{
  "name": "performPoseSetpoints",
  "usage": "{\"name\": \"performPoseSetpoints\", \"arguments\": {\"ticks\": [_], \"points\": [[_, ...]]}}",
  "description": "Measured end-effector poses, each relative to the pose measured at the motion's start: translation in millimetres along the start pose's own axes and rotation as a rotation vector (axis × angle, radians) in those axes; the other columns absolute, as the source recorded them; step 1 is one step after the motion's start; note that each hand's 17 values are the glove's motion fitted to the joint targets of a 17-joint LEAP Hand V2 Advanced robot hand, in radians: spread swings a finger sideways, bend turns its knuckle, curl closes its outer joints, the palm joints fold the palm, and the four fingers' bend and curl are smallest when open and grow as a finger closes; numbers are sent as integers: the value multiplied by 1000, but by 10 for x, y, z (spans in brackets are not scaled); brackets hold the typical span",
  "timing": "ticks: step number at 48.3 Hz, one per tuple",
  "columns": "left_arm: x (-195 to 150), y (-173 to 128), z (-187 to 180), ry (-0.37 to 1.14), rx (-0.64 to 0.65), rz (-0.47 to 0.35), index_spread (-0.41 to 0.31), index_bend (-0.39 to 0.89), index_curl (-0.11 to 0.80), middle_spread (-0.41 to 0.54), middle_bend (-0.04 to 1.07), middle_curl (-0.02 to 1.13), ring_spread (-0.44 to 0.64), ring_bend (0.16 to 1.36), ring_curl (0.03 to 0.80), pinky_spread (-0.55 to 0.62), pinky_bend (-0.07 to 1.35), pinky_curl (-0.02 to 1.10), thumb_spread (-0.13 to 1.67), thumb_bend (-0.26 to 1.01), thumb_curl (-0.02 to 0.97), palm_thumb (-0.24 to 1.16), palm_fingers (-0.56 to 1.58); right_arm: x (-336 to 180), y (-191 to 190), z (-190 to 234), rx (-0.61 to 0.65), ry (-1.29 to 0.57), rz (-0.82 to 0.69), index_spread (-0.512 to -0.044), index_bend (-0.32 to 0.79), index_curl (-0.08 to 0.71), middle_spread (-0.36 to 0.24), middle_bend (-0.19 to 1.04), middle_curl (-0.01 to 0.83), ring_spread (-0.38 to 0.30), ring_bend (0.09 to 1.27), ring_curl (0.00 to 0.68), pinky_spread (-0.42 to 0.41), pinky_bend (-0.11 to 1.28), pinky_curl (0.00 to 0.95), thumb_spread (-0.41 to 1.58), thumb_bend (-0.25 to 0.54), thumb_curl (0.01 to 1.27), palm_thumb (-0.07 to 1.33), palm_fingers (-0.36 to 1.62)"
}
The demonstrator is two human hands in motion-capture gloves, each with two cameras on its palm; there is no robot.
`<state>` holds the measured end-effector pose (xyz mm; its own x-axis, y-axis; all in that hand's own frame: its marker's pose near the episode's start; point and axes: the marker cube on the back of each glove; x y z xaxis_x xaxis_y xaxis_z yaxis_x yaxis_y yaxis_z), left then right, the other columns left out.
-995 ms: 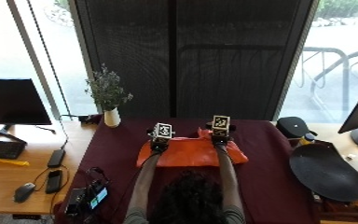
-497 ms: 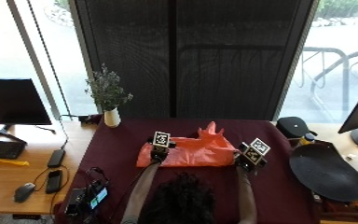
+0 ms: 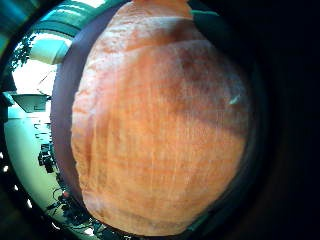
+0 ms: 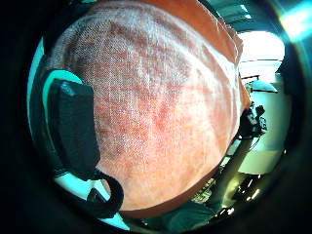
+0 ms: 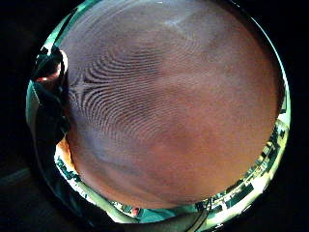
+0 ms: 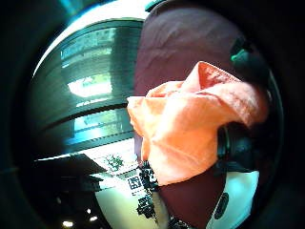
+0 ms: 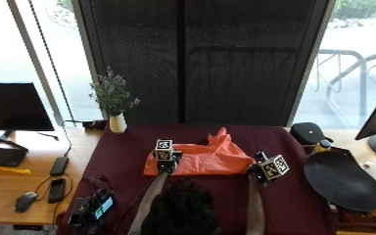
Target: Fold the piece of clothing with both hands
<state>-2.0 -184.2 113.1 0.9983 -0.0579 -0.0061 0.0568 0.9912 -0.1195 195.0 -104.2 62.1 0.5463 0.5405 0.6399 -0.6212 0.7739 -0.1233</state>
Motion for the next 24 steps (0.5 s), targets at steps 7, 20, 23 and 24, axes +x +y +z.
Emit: {"name": "performPoseSetpoints", "arguments": {"ticks": [7,20,23,24], "points": [[-30,3,-56,-58,54,-40,-119,177,339,-68,177,407,124,493,355,343,428,273,1553,-17,161,281,330,-282,179,-21,-5,-130,-19,-251,97,67,-69,178,403,-209,798,438,-315,869,377,1038,139,464,979,1016],[-322,140,-791,26,282,-72,-118,146,354,-68,224,419,117,533,355,360,326,264,1522,18,192,316,413,-1525,660,100,95,-264,-367,-274,107,143,-169,173,412,-253,675,419,-336,743,356,807,76,542,1085,1080],[-507,337,-994,10,213,-111,-111,141,354,-70,232,426,113,534,357,366,313,266,1493,24,208,346,417,-1944,867,241,85,-287,-524,-277,109,157,-183,171,414,-259,648,416,-338,727,354,755,57,560,1096,1075],[-579,360,-1079,-1,229,-122,-111,141,353,-71,232,428,111,534,357,368,309,267,1486,24,211,350,417,-2063,932,295,94,-268,-568,-278,107,160,-185,170,414,-260,640,415,-339,725,354,742,52,564,1103,1075]]}}
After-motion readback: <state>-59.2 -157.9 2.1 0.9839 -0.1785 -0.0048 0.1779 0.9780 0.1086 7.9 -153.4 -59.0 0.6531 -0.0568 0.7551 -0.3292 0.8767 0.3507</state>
